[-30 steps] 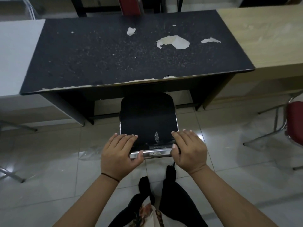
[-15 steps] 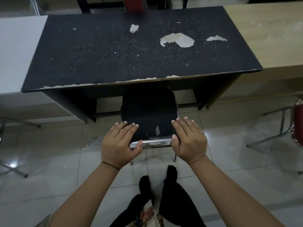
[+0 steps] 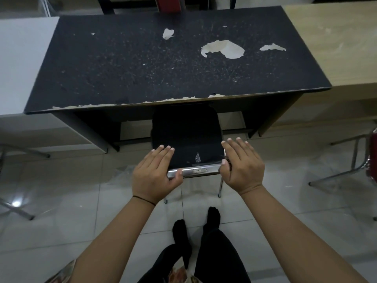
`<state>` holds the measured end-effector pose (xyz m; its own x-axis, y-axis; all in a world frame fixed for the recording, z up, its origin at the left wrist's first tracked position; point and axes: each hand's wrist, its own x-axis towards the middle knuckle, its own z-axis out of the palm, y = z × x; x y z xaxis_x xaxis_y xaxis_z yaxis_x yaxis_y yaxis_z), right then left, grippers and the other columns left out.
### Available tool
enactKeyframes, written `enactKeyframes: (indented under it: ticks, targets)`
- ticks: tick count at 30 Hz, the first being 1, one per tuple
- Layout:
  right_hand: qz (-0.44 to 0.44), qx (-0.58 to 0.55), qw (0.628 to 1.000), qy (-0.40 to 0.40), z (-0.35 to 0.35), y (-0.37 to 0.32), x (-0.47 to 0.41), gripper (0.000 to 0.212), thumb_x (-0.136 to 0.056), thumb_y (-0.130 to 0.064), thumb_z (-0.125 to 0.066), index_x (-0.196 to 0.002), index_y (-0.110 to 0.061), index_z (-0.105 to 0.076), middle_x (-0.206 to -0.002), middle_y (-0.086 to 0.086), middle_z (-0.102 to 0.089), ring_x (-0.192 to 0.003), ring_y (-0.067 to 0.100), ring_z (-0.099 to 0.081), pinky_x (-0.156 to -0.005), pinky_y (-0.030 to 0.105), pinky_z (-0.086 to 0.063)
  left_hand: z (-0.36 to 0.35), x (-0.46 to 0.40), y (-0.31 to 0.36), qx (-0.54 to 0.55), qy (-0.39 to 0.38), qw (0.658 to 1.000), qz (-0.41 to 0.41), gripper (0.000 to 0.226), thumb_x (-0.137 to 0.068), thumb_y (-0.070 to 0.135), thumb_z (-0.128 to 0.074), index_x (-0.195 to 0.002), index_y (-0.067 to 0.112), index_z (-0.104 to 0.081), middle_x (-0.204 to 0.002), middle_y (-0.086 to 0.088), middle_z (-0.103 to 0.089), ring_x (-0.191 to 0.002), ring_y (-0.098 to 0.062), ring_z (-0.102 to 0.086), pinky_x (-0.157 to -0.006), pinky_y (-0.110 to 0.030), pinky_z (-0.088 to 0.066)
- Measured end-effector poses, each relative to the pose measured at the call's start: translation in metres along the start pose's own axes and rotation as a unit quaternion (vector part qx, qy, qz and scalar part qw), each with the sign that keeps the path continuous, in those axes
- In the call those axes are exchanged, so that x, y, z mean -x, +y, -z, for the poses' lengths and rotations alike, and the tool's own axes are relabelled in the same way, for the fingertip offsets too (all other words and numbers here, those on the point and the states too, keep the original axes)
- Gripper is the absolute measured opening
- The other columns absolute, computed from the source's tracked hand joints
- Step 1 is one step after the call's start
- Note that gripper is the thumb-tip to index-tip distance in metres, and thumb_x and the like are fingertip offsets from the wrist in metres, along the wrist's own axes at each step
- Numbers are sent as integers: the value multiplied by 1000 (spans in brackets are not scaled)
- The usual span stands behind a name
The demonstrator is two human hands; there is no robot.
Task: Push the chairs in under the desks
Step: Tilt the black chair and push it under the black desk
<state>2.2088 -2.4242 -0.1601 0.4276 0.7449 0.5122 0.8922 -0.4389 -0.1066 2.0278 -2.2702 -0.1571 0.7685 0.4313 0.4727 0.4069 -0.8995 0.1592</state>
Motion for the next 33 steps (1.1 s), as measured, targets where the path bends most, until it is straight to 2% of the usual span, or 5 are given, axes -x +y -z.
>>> enactKeyframes:
  ticks: [11,18,23,26,33]
  targets:
    - [-6,-8,1000,-17,-2,9,-10,48,-86,-30,-38,-112,-3,-69,-106,16,-70,-104,34,-65,-92,42,-50,-5,-9,0,-4,8,1000,10,55,-93,43,-34,-113,4,-66,-113,-10,-67,-109,-23,-62,-94,-37,-49]
    - [-15,-14,999,-42,3,8,-5,49,-85,-30,-39,-113,-4,-68,-104,14,-71,-102,34,-66,-91,41,-50,-3,-4,3,8,-25,999,24,55,-94,43,-33,-115,4,-65,-114,-11,-67,-110,-23,-61,-92,-39,-51]
    - [-27,-31,994,-101,11,4,-5,49,-85,-32,-39,-114,-5,-67,-103,13,-71,-102,33,-66,-91,40,-50,2,-2,7,47,-66,996,45,49,-89,38,-41,-120,5,-61,-123,-9,-61,-119,-21,-55,-100,-39,-45]
    - [-51,-63,988,-131,20,3,-8,50,-84,-34,-41,-119,-7,-64,-107,11,-71,-106,30,-65,-92,39,-49,9,-7,11,79,-58,995,23,46,-89,32,-43,-124,6,-57,-127,-8,-59,-123,-19,-51,-105,-37,-40]
    - [-61,-108,975,-184,26,11,-17,56,-85,-42,-37,-130,-13,-56,-132,6,-59,-131,25,-46,-113,38,-26,15,-56,25,79,-99,992,4,47,-90,28,-39,-131,8,-50,-130,-7,-57,-126,-21,-48,-112,-37,-29]
